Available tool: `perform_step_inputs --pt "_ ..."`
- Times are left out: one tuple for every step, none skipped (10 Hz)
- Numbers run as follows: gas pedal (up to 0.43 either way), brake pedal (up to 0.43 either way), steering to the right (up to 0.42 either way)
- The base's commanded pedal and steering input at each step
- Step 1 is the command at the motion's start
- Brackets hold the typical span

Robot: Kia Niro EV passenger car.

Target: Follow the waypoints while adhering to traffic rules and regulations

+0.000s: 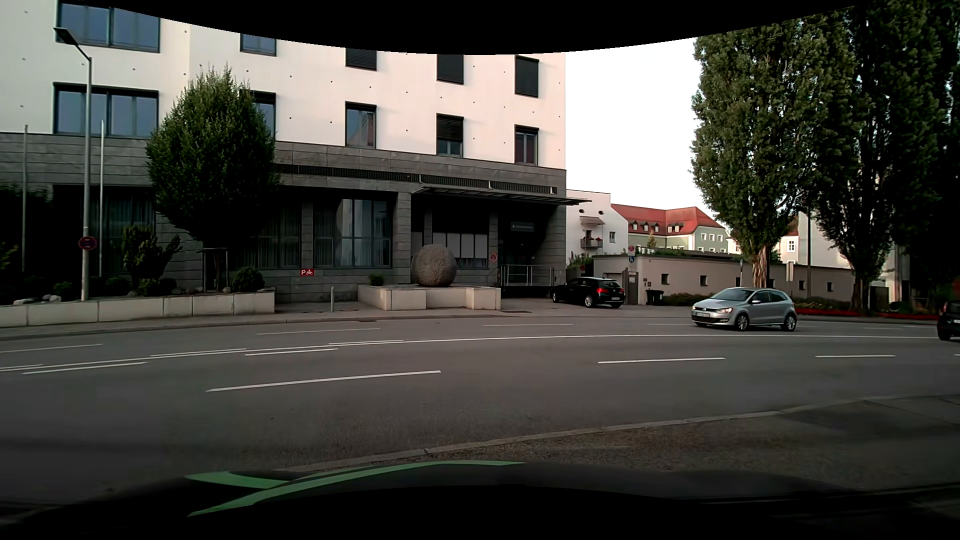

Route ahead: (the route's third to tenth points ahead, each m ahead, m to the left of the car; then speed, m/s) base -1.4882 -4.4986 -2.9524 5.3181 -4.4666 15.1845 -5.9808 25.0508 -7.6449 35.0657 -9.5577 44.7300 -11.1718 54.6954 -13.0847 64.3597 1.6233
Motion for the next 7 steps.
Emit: perform_step_inputs --pt "0.000 0.232 -0.152" --pt "0.000 0.244 -0.152" --pt "0.000 0.232 -0.152" --pt "0.000 0.220 -0.153" --pt "0.000 0.207 -0.156" --pt "0.000 0.207 -0.167" --pt "0.000 0.195 -0.180"
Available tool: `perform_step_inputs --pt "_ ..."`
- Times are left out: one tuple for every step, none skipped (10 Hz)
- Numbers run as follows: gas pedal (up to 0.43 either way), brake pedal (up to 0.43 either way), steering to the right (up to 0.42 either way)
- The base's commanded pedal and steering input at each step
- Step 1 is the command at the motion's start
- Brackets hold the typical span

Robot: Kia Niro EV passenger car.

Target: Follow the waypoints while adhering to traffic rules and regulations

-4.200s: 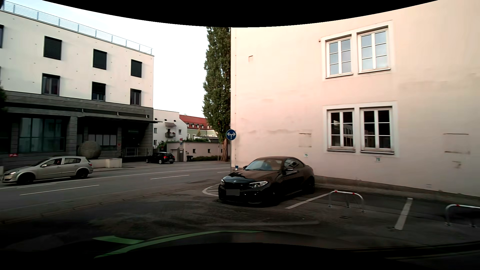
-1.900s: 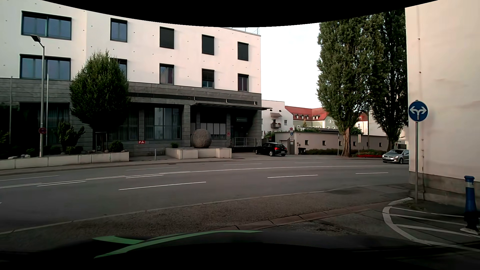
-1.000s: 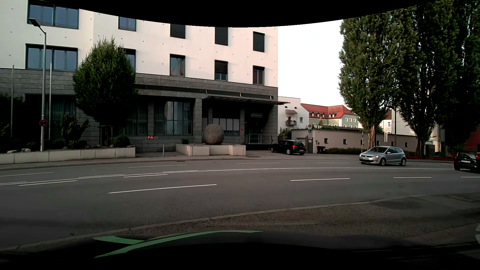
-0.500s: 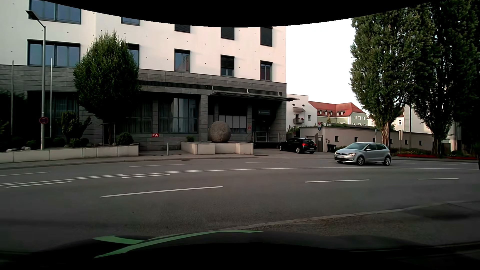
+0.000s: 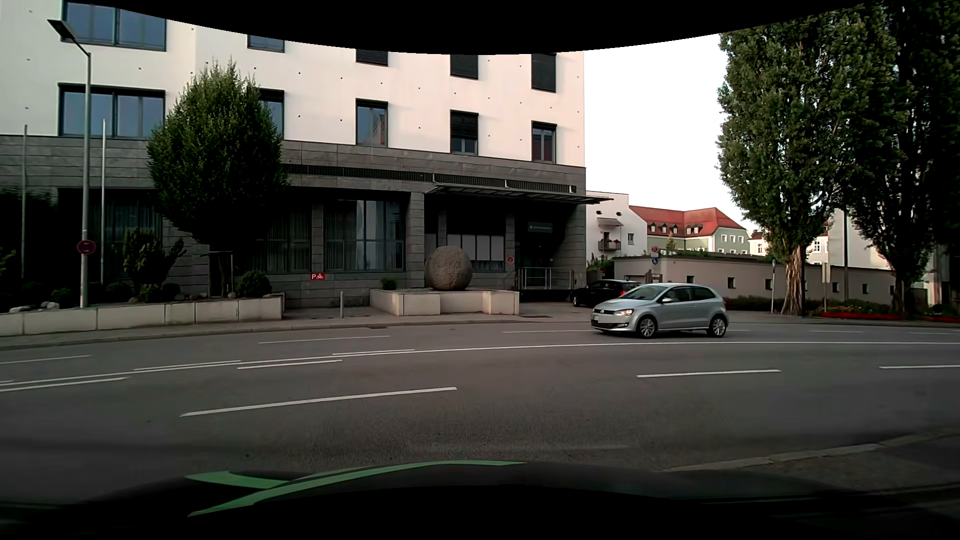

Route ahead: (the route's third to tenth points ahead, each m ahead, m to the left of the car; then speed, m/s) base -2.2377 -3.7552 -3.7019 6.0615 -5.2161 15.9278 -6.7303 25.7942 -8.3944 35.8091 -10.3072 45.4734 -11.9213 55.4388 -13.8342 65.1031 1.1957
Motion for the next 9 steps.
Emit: perform_step_inputs --pt "0.000 0.171 -0.190" --pt "0.000 0.171 -0.199" --pt "0.000 0.183 -0.206" --pt "0.000 0.207 -0.215" --pt "0.000 0.195 -0.228" --pt "0.000 0.152 -0.245" --pt "0.000 0.159 -0.262" --pt "0.000 0.177 -0.274" --pt "0.000 0.183 -0.282"
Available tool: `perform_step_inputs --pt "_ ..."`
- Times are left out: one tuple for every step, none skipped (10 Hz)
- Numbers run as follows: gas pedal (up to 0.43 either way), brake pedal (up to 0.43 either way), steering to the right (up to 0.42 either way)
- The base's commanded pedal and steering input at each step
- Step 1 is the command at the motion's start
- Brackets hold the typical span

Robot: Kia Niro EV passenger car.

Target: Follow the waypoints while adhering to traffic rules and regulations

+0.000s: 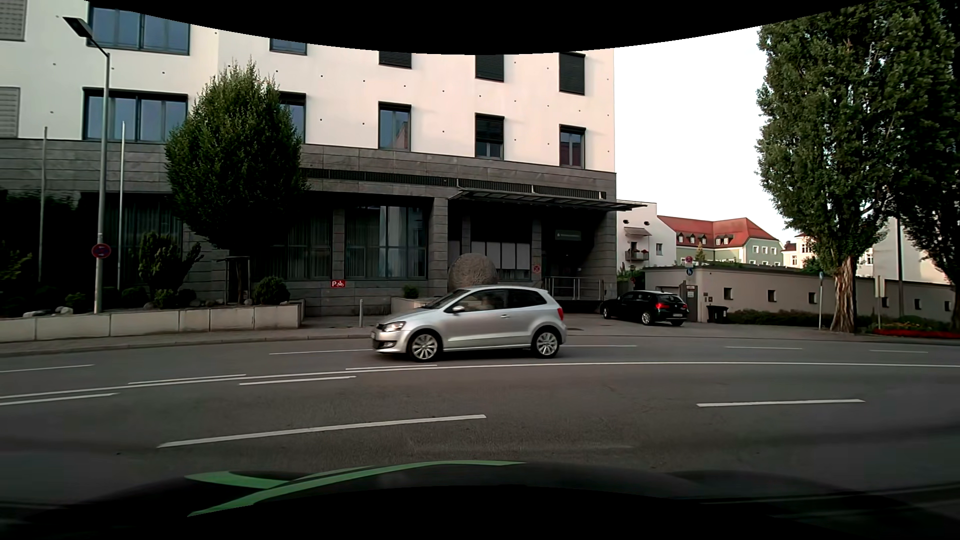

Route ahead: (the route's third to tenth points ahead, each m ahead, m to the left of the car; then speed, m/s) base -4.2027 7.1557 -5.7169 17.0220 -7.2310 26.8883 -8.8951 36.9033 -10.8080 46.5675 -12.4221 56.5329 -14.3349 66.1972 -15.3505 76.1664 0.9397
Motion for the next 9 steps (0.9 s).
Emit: perform_step_inputs --pt "0.000 0.207 -0.285" --pt "0.000 0.232 -0.284" --pt "0.000 0.232 -0.283" --pt "0.000 0.232 -0.283" --pt "0.000 0.238 -0.283" --pt "0.000 0.244 -0.283" --pt "0.000 0.244 -0.282" --pt "0.000 0.250 -0.282" --pt "0.000 0.250 -0.282"
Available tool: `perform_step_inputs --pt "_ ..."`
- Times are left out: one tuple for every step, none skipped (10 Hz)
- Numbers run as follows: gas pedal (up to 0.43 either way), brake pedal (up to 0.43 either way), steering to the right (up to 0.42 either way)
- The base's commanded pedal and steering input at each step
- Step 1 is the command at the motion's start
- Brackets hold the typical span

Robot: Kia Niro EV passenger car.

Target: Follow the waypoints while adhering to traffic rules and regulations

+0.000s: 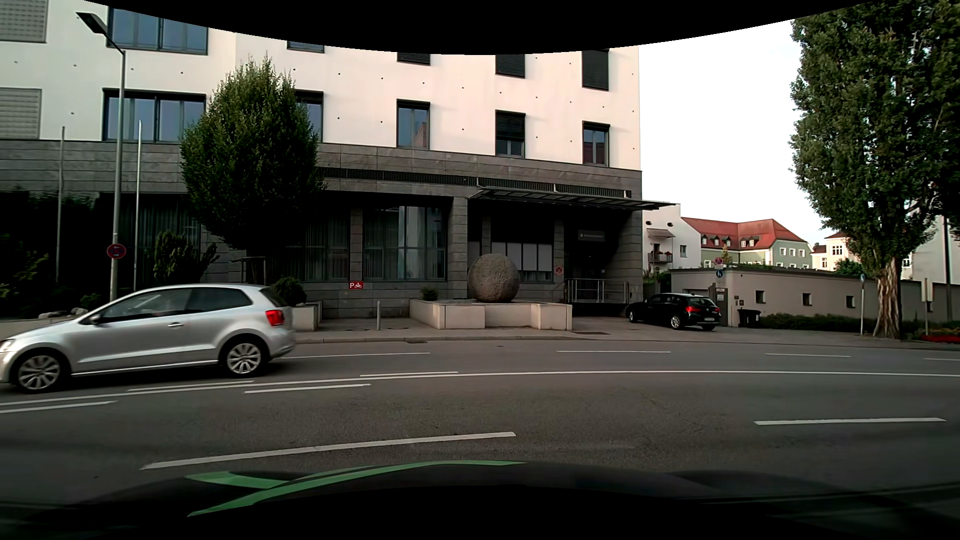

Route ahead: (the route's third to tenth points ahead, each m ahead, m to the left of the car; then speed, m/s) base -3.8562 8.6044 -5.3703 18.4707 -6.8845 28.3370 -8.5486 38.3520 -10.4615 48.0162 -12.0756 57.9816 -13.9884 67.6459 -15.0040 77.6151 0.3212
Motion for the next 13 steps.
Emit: perform_step_inputs --pt "0.000 0.250 -0.281" --pt "0.000 0.250 -0.280" --pt "0.000 0.250 -0.280" --pt "0.000 0.250 -0.280" --pt "0.000 0.250 -0.279" --pt "0.000 0.250 -0.279" --pt "0.000 0.256 -0.279" --pt "0.000 0.256 -0.279" --pt "0.000 0.256 -0.279" --pt "0.000 0.256 -0.277" --pt "0.000 0.256 -0.276" --pt "0.000 0.256 -0.276" --pt "0.000 0.256 -0.276"
